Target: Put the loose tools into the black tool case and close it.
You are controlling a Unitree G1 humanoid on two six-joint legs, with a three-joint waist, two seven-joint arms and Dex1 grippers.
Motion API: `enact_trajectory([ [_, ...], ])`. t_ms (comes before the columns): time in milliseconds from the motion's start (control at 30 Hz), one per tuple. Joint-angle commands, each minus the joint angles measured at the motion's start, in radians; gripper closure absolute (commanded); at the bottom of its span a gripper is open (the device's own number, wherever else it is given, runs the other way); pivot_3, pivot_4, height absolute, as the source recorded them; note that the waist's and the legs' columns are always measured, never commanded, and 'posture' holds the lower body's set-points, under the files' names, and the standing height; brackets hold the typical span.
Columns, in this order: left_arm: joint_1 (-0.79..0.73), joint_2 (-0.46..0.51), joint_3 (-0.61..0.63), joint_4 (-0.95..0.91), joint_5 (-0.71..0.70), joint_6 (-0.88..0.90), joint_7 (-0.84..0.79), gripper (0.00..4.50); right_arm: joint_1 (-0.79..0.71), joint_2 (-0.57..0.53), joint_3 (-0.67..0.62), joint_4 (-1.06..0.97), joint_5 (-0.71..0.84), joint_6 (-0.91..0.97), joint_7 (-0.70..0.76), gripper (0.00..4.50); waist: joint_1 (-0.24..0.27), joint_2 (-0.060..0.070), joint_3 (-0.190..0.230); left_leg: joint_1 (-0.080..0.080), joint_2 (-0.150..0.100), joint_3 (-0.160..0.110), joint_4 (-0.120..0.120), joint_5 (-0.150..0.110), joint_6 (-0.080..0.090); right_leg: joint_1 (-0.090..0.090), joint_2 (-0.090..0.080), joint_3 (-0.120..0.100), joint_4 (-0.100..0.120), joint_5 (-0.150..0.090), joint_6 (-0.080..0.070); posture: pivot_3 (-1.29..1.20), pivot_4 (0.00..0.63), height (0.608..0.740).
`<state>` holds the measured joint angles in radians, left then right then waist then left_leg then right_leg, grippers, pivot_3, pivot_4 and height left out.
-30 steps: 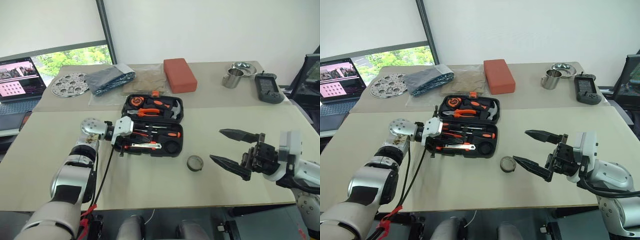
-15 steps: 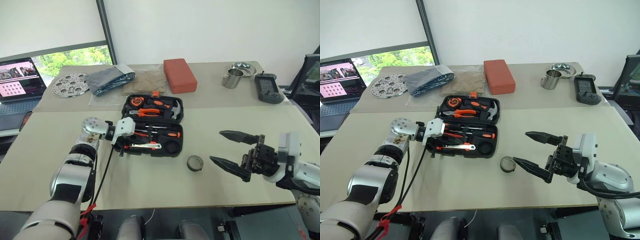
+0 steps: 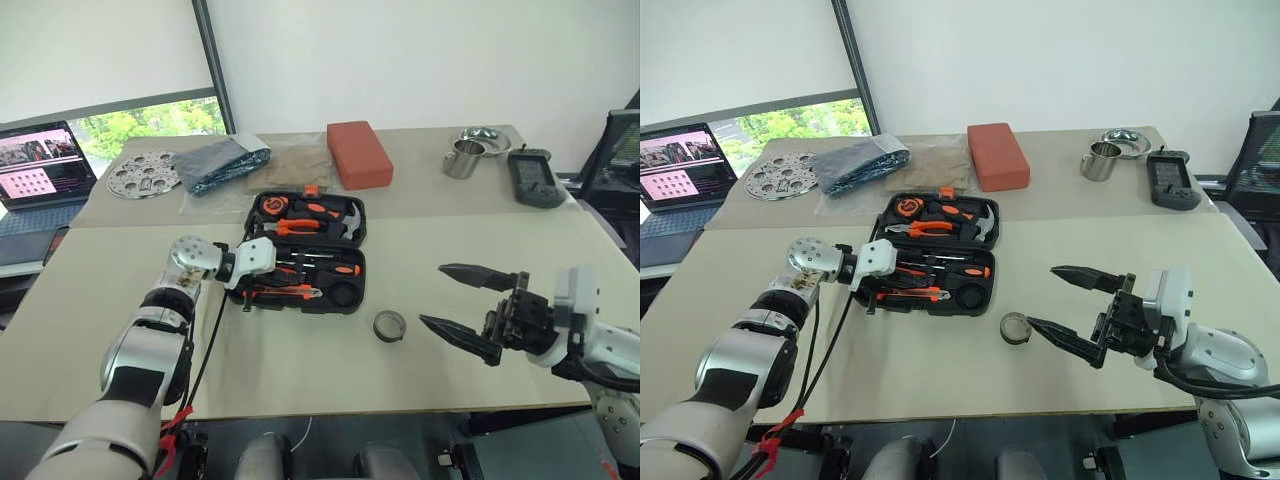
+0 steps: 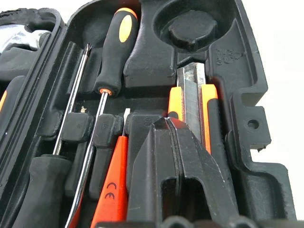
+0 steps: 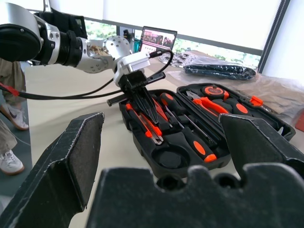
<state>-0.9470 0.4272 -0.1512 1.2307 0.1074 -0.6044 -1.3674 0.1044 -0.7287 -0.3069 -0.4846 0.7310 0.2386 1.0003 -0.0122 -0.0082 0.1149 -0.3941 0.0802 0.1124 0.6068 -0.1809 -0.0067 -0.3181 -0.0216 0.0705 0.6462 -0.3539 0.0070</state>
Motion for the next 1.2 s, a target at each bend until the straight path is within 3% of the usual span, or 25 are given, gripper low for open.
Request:
enact_trajectory([
  [33, 0.035, 0.01, -0.015, 0.034, 0.032, 0.027, 0.023, 4.48, -0.002, -0.019, -0.022, -0.025, -0.006, 0.001, 0.002, 0.0, 0.0, 0.0, 0.0, 0.0, 0.0, 0.0, 0.0, 0.0, 0.0, 0.0, 0.0, 0.0, 0.0, 0.0, 0.0, 0.0, 0.15, 0.74],
  [200, 0.013, 0.007, 0.052, 0.013, -0.046, 0.084, 0.007, 4.48, -0.007, -0.031, 0.01, -0.013, -0.048, 0.006, -0.001, 0.0, 0.0, 0.0, 0.0, 0.0, 0.0, 0.0, 0.0, 0.0, 0.0, 0.0, 0.0, 0.0, 0.001, 0.0, 0.0, 0.0, 0.15, 0.74],
  [300, 0.001, 0.012, 0.116, -0.024, -0.133, 0.143, -0.06, 3.82, -0.031, -0.041, 0.052, 0.001, -0.091, 0.02, -0.007, 0.0, -0.003, 0.0, 0.0, -0.001, 0.0, 0.0, 0.0, 0.0, 0.0, -0.002, 0.0, 0.0, 0.001, 0.0, 0.0, 0.0, 0.15, 0.74],
  [500, 0.041, 0.075, 0.168, -0.237, -0.278, 0.338, -0.24, 1.44, -0.108, -0.103, 0.223, 0.046, -0.281, 0.078, -0.04, 0.0, -0.004, 0.0, 0.0, -0.013, 0.001, 0.001, -0.001, 0.001, -0.001, -0.015, 0.001, 0.0, 0.001, 0.0, 0.0, 0.0, 0.15, 0.74],
  [633, 0.166, 0.213, 0.062, -0.575, -0.441, 0.553, -0.247, 0.04, -0.153, -0.145, 0.34, 0.066, -0.379, 0.113, -0.018, 0.0, -0.005, 0.001, 0.0, -0.012, 0.002, 0.001, -0.002, 0.002, -0.002, -0.015, 0.001, 0.001, 0.0, 0.0, 0.0, 0.0, 0.15, 0.74],
  [833, 0.306, 0.43, -0.003, -0.952, -0.579, 0.712, -0.247, 0.04, -0.295, -0.181, 0.505, 0.105, -0.538, 0.135, 0.019, 0.0, 0.0, 0.001, 0.001, -0.011, 0.003, 0.001, -0.002, 0.001, -0.001, -0.016, 0.001, 0.002, 0.0, 0.0, 0.0, 0.0, 0.15, 0.74],
  [1033, 0.365, 0.468, 0.032, -1.136, -0.6, 0.779, -0.246, 0.04, -0.37, -0.179, 0.637, 0.11, -0.637, 0.157, 0.072, 0.0, 0.009, 0.001, 0.001, -0.01, 0.003, 0.001, -0.002, 0.001, 0.0, -0.015, -0.001, 0.002, 0.0, 0.0, 0.0, 0.0, 0.15, 0.74],
  [1200, 0.384, 0.466, 0.056, -1.192, -0.595, 0.801, -0.236, 0.0, -0.403, -0.177, 0.683, 0.136, -0.697, 0.152, 0.089, 1.33, 0.009, 0.001, 0.001, -0.011, 0.003, 0.001, -0.002, 0.001, 0.0, -0.016, 0.0, 0.002, 0.0, 0.0, 0.0, 0.0, 0.15, 0.74],
])
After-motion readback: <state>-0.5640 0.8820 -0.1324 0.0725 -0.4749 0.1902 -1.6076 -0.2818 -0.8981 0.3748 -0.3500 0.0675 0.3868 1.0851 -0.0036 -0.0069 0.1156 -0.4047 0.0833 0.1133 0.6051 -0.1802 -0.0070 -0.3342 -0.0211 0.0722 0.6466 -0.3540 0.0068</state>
